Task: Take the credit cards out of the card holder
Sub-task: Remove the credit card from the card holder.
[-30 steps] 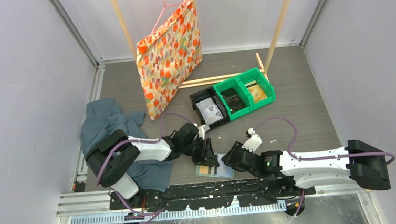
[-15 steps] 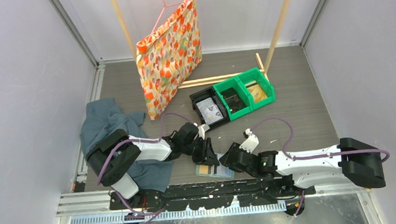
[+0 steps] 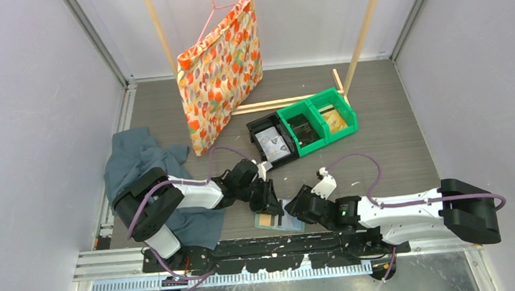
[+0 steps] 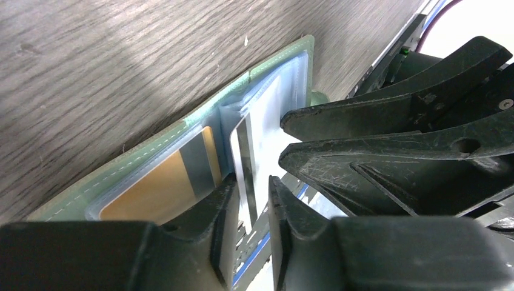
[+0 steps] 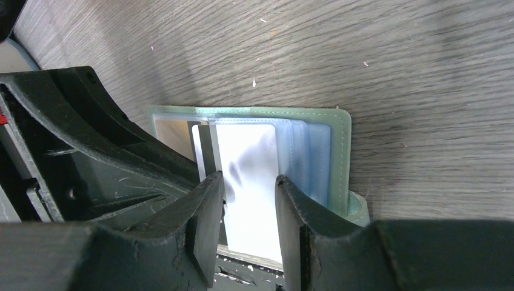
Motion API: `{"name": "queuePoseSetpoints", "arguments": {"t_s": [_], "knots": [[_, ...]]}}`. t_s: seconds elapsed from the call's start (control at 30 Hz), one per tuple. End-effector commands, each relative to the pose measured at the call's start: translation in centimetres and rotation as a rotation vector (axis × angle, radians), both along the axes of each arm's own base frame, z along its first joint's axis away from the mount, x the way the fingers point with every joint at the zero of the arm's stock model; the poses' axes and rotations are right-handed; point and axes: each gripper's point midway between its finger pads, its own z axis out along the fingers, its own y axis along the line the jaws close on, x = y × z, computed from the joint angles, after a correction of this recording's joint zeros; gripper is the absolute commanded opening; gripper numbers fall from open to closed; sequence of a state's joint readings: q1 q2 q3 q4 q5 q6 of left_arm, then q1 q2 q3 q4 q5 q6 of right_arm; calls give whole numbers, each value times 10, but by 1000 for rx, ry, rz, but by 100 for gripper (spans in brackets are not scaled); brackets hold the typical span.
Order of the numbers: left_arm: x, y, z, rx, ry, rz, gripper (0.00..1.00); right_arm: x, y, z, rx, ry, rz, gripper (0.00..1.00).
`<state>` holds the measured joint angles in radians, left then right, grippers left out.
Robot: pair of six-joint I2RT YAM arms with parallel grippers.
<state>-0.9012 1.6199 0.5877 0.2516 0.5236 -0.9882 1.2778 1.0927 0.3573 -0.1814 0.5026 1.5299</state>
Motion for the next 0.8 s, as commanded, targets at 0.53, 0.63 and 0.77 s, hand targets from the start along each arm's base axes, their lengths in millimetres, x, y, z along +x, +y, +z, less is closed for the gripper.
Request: {"name": "queuePoseSetpoints", "arguments": {"t_s": [0.53,0.63,0.77], "knots": [[6,5,13,3,-73,3,1,-5,-16,-19,-14,37,-40,42],[7,13,12,26,-82,9,1,-6,-19,-22,-17,43,-45,42],[8,22,9,52,-86,25,1,-7,-21,-23,-20,47,-45,42]]}}
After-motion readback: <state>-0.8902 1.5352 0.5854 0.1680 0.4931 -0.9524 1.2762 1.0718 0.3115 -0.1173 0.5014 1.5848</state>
